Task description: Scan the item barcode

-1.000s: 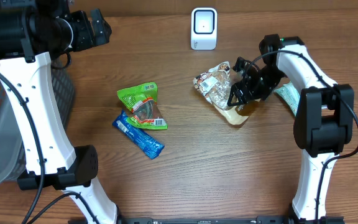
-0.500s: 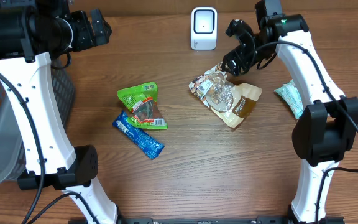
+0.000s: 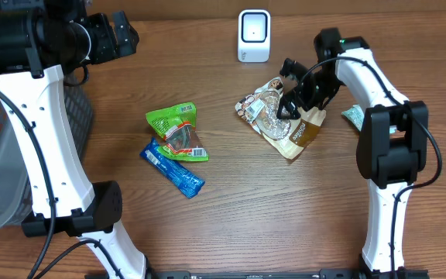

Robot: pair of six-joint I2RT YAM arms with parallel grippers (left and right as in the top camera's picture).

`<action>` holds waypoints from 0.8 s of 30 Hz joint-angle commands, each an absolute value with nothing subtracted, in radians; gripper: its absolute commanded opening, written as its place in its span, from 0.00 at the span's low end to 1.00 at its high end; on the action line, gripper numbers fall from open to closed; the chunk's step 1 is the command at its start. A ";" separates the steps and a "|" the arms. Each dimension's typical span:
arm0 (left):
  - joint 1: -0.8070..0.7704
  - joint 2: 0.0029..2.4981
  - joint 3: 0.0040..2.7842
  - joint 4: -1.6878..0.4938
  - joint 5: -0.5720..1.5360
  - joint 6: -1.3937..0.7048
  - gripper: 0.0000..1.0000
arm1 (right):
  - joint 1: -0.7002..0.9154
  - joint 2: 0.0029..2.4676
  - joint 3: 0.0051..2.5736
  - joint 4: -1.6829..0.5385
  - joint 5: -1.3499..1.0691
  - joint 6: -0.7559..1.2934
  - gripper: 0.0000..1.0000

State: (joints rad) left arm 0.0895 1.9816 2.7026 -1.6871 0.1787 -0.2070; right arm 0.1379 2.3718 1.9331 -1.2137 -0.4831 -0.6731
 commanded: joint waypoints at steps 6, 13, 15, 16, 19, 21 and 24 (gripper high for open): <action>0.091 1.990 2.703 -1.687 0.173 -0.202 1.00 | 0.141 2.387 1.891 -1.318 -0.672 -0.688 0.57; 0.091 1.990 2.703 -1.687 0.173 -0.202 1.00 | 0.143 2.386 1.903 -1.353 -0.753 -0.566 0.04; 0.091 1.990 2.703 -1.687 0.173 -0.202 1.00 | 0.143 2.385 1.927 -1.353 -0.742 -0.512 0.04; 0.091 1.990 2.703 -1.687 0.173 -0.202 1.00 | 0.143 2.380 1.949 -1.353 -0.714 -0.463 0.04; 0.091 1.990 2.703 -1.687 0.173 -0.202 1.00 | 0.160 2.344 2.045 -1.350 -0.502 -0.267 0.04; 0.091 1.990 2.703 -1.687 0.173 -0.202 1.00 | 0.198 2.311 2.117 -1.348 -0.286 -0.150 0.04; 0.091 1.990 2.703 -1.687 0.173 -0.202 1.00 | 0.280 2.288 2.200 -1.316 0.049 -0.026 0.04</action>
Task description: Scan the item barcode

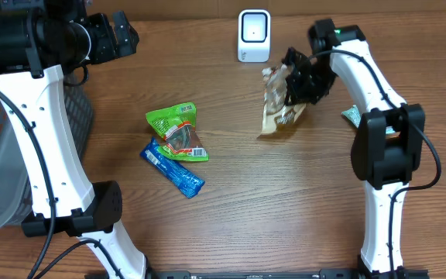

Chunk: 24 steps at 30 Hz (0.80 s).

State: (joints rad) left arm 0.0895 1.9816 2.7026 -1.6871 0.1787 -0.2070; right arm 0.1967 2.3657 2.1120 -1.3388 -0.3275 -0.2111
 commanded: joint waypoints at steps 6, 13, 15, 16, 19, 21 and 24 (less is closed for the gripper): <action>0.091 1.990 2.703 -1.687 0.173 -0.202 1.00 | 0.422 2.289 2.219 -1.222 0.588 -0.022 0.04; 0.091 1.990 2.703 -1.687 0.173 -0.202 1.00 | 0.478 2.289 2.219 -1.042 0.842 -0.131 0.04; 0.091 1.990 2.703 -1.687 0.173 -0.202 1.00 | 0.477 2.289 2.218 -0.944 0.849 -0.211 0.04; 0.091 1.990 2.703 -1.687 0.173 -0.202 1.00 | 0.477 2.293 2.218 -0.894 0.849 -0.245 0.04; 0.091 1.990 2.703 -1.687 0.173 -0.202 1.00 | 0.477 2.302 2.216 -0.783 0.852 -0.303 0.04; 0.091 1.990 2.703 -1.687 0.173 -0.202 1.00 | 0.477 2.303 2.198 -0.706 0.825 -0.390 0.04; 0.091 1.990 2.703 -1.687 0.173 -0.202 1.00 | 0.477 2.303 2.172 -0.643 0.807 -0.519 0.04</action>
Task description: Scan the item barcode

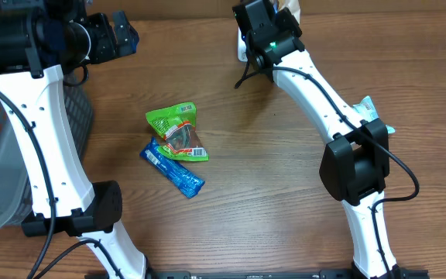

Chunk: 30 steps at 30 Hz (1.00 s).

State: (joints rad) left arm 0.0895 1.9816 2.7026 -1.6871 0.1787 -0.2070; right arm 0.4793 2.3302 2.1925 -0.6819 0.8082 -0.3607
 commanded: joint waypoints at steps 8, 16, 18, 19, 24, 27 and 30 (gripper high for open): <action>0.091 1.990 2.703 -1.687 0.173 -0.202 1.00 | 0.478 2.304 2.159 -0.702 0.808 -0.633 0.04; 0.091 1.990 2.703 -1.687 0.173 -0.202 1.00 | 0.478 2.304 2.159 -0.814 0.784 -0.637 0.04; 0.091 1.990 2.703 -1.687 0.173 -0.202 1.00 | 0.478 2.304 2.159 -0.817 0.784 -0.636 0.04; 0.091 1.990 2.703 -1.687 0.173 -0.202 1.00 | 0.478 2.304 2.159 -0.816 0.784 -0.636 0.04; 0.091 1.990 2.703 -1.687 0.173 -0.202 1.00 | 0.479 2.304 2.159 -0.818 0.789 -0.628 0.04; 0.091 1.990 2.703 -1.687 0.173 -0.202 1.00 | 0.490 2.304 2.159 -0.818 0.802 -0.629 0.04; 0.091 1.990 2.703 -1.687 0.173 -0.202 1.00 | 0.505 2.304 2.159 -0.816 0.823 -0.661 0.04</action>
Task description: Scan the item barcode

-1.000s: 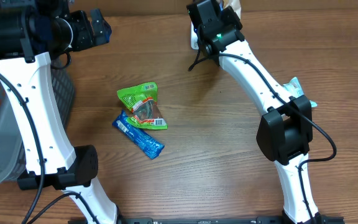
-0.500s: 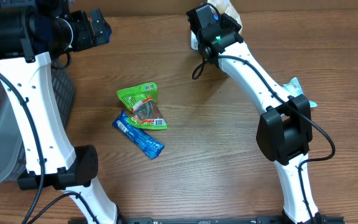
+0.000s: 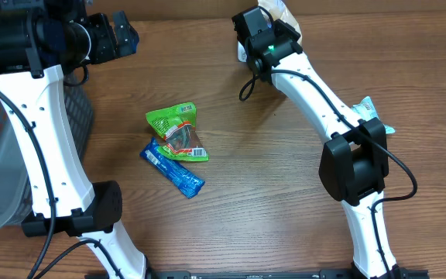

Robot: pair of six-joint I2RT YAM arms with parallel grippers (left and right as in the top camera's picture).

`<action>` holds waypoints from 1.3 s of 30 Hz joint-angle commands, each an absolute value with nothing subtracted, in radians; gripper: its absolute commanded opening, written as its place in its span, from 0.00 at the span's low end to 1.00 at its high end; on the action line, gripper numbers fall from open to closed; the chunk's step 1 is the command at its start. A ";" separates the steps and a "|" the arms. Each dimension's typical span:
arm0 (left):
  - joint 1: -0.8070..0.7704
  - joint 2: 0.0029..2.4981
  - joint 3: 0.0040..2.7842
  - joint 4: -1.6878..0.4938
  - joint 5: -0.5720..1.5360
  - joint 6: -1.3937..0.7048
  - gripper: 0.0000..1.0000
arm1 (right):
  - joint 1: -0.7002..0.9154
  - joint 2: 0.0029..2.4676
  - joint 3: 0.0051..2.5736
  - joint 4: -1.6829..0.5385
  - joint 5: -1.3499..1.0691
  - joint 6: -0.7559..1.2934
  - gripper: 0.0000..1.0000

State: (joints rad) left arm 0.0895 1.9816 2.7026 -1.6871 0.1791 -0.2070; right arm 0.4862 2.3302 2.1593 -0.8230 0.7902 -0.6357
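Observation:
My right arm reaches to the far middle of the table, where its wrist (image 3: 263,37) covers the white scanner; only a white sliver (image 3: 241,53) shows at its left. My right gripper (image 3: 274,22) is shut on the brown and white snack bag (image 3: 282,11), held up at the top edge of the overhead view above the scanner. The bag's barcode does not show. My left gripper (image 3: 124,35) hangs open at the far left, away from everything.
A green packet (image 3: 173,122) and a blue bar (image 3: 173,169) lie left of centre. A teal packet (image 3: 372,110) peeks out beside the right arm. A mesh basket stands at the left edge.
The right wrist has shifted slightly over the scanner, and more of the snack bag now shows at the top edge. The left arm and the packets on the table have not moved.
The right gripper was at the snack bag lying right of centre. Then the bag hung lifted from the gripper, closer to the scanner. Then the arm had swung across to the scanner with the bag at the top edge, where it stays now.

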 commanded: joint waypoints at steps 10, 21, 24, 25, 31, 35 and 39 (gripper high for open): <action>0.091 1.990 2.703 -1.687 0.173 -0.202 1.00 | 0.505 2.304 2.159 -0.588 1.041 -1.113 0.04; 0.091 1.990 2.703 -1.687 0.173 -0.202 1.00 | 0.495 2.402 2.159 -0.543 0.960 -1.138 0.04; 0.091 1.990 2.703 -1.687 0.173 -0.202 1.00 | 0.496 2.452 2.159 -0.429 0.993 -1.145 0.04; 0.091 1.990 2.703 -1.687 0.173 -0.202 1.00 | 0.498 2.464 2.159 -0.427 0.985 -1.161 0.04; 0.091 1.990 2.703 -1.687 0.173 -0.202 1.00 | 0.499 2.486 2.159 -0.427 0.995 -1.164 0.04; 0.091 1.990 2.703 -1.687 0.173 -0.202 1.00 | 0.500 2.486 2.159 -0.427 1.013 -1.165 0.04; 0.091 1.990 2.703 -1.687 0.173 -0.202 1.00 | 0.506 2.486 2.159 -0.427 1.027 -1.182 0.04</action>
State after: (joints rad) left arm 0.0895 1.9816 2.7026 -1.6871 0.1791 -0.2070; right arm 0.5037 2.4969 2.1506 -0.4343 0.9913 -1.1713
